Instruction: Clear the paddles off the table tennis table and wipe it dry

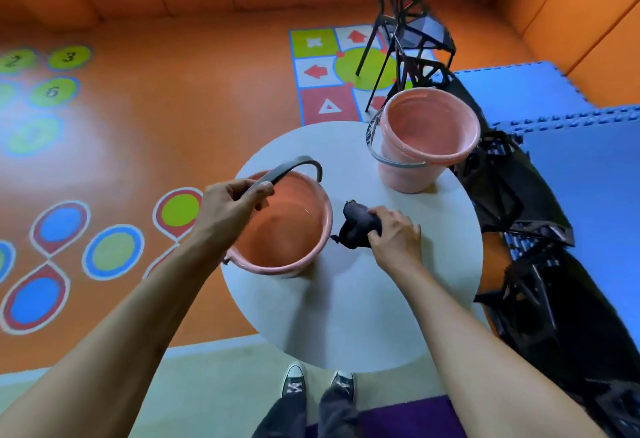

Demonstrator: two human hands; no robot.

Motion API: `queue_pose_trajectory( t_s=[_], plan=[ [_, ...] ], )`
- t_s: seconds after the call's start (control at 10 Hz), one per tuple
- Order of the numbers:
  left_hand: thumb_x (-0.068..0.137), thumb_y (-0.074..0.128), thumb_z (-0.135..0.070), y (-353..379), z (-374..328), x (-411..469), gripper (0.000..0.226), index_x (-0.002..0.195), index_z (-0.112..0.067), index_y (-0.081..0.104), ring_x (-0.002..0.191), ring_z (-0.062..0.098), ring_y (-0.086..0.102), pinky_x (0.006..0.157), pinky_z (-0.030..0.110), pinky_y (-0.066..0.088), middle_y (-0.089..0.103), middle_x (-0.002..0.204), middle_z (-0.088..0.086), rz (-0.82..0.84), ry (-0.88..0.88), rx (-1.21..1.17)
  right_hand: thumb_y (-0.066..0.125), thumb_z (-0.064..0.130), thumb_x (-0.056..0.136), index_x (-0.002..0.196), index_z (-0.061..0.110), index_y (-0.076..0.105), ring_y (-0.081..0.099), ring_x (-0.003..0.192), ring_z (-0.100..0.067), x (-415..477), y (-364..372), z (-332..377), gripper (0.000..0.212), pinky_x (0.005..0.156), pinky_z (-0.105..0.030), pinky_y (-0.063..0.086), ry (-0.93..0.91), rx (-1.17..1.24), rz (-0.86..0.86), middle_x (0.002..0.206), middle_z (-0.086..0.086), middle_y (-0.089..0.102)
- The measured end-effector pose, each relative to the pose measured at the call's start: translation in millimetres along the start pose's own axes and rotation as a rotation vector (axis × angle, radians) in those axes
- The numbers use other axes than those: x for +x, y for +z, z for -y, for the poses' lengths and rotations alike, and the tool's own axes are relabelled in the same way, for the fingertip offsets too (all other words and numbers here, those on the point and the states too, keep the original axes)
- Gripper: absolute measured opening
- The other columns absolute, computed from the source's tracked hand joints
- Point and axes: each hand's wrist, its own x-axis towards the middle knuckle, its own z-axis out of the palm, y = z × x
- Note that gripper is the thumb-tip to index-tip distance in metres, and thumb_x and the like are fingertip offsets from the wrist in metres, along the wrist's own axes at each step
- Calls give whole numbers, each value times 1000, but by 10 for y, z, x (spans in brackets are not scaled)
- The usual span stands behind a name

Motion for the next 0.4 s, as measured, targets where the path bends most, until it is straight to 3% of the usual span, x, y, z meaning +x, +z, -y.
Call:
queue_pose_trajectory(
  t_s=[0.1,0.2,0.3,0.4],
  plan=[
    [89,67,-45,-19,-4,263,26,80,-24,79,46,0,42,44,15,31,58,58,-12,-17,10,62,59,11,84,121,27,65,56,108,-29,290,242,-63,41,96,-35,30,-10,-51,-3,111,-4,61],
    [84,62,-56,-40,-3,470,33,82,-27,77,47,2,41,45,19,30,58,59,-11,-11,26,81,58,15,88,127,29,63,55,117,-27,467,457,-111,42,103,-35,32,16,-122,111,122,-3,61],
    [92,61,-46,-98,14,568,24,82,-29,74,49,-1,45,48,17,32,61,62,-14,-96,82,196,61,16,85,133,29,59,54,124,-27,471,596,-106,49,103,-34,35,10,-123,205,135,-2,60],
    [99,59,-29,-148,-47,611,19,114,-32,69,73,5,62,67,23,46,69,92,-12,-235,119,381,62,19,86,138,24,57,54,125,-29,502,570,-2,52,105,-34,35,29,-9,174,138,-3,59]
  ],
)
